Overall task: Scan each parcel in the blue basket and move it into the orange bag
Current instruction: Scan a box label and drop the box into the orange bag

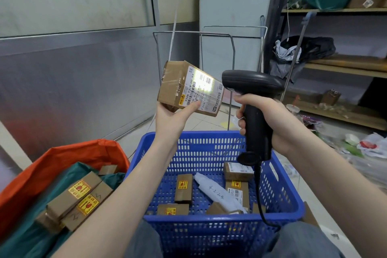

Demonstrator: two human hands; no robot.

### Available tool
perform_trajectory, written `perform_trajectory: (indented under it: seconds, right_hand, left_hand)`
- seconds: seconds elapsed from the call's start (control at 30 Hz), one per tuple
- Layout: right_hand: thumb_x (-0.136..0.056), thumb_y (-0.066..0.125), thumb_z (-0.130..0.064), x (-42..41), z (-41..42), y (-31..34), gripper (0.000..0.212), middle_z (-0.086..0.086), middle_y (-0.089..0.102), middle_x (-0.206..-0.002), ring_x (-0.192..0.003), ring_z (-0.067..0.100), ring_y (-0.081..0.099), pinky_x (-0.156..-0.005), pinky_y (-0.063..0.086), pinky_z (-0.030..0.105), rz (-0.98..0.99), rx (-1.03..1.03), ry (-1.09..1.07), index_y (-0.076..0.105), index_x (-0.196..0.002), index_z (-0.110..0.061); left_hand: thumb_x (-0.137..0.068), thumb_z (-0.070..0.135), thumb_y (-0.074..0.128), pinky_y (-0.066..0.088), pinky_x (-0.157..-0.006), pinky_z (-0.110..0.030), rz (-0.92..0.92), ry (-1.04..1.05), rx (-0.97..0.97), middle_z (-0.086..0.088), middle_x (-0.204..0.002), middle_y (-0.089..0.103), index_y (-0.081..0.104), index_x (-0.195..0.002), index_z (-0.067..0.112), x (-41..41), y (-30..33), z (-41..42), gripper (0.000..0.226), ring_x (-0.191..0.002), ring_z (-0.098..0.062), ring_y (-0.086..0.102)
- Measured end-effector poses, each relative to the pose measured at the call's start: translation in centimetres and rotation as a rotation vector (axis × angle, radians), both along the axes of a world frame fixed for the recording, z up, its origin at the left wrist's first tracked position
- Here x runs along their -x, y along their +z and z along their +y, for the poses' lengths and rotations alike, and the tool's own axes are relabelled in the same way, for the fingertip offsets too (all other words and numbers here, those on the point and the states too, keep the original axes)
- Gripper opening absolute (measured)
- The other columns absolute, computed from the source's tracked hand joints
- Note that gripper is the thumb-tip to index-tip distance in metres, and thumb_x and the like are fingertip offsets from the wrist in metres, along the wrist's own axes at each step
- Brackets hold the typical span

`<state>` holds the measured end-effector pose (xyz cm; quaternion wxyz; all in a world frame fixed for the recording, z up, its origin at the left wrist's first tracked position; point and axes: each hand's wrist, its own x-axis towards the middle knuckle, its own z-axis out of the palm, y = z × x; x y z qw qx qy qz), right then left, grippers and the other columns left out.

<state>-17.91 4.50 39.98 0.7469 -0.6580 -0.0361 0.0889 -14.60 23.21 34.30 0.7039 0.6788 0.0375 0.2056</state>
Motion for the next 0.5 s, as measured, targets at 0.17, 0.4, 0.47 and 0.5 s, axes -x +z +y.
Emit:
perform_trajectory:
  seconds: [0.17, 0.4, 0.47, 0.5]
  right_hand:
    - [-0.083, 0.068, -0.022, -0.2, 0.1, -0.3, 0.016, 0.003, 0.059, -0.064, -0.051, 0.012, 0.053, -0.049, 0.047, 0.024, -0.001, -0.001, -0.003, 0.059, -0.077, -0.010]
    - [-0.083, 0.068, -0.021, -0.4, 0.0, -0.5, 0.017, 0.003, 0.059, -0.062, -0.050, 0.013, 0.053, -0.051, 0.046, 0.026, -0.009, 0.012, -0.014, 0.058, -0.073, -0.011]
    - [-0.083, 0.068, -0.021, -0.5, 0.1, -0.5, 0.017, 0.002, 0.059, -0.062, -0.050, 0.013, 0.053, -0.051, 0.047, 0.025, -0.005, 0.010, -0.013, 0.058, -0.073, -0.011]
    - [-0.083, 0.068, -0.021, -0.5, 0.1, -0.5, 0.017, 0.002, 0.059, -0.062, -0.049, 0.012, 0.053, -0.051, 0.047, 0.025, -0.002, 0.010, -0.012, 0.058, -0.074, -0.011]
  left_hand:
    - [-0.078, 0.026, 0.077, 0.043, -0.070, -0.014, 0.004, 0.025, -0.007, 0.025, -0.101, 0.058, 0.044, -0.131, 0.026, -0.5, -0.4, 0.5, 0.062, -0.094, 0.001, 0.058]
    - [-0.079, 0.025, 0.077, 0.043, -0.068, -0.013, 0.016, 0.056, -0.009, 0.026, -0.099, 0.058, 0.044, -0.132, 0.025, -0.8, -1.0, 1.1, 0.062, -0.091, 0.002, 0.059]
    - [-0.079, 0.025, 0.077, 0.043, -0.068, -0.014, 0.019, 0.062, -0.001, 0.026, -0.099, 0.058, 0.045, -0.132, 0.025, -0.9, -1.1, 1.2, 0.062, -0.090, 0.002, 0.059]
    - [-0.079, 0.024, 0.077, 0.043, -0.068, -0.014, 0.020, 0.062, 0.002, 0.025, -0.099, 0.058, 0.045, -0.131, 0.025, -0.9, -1.2, 1.3, 0.062, -0.090, 0.002, 0.059]
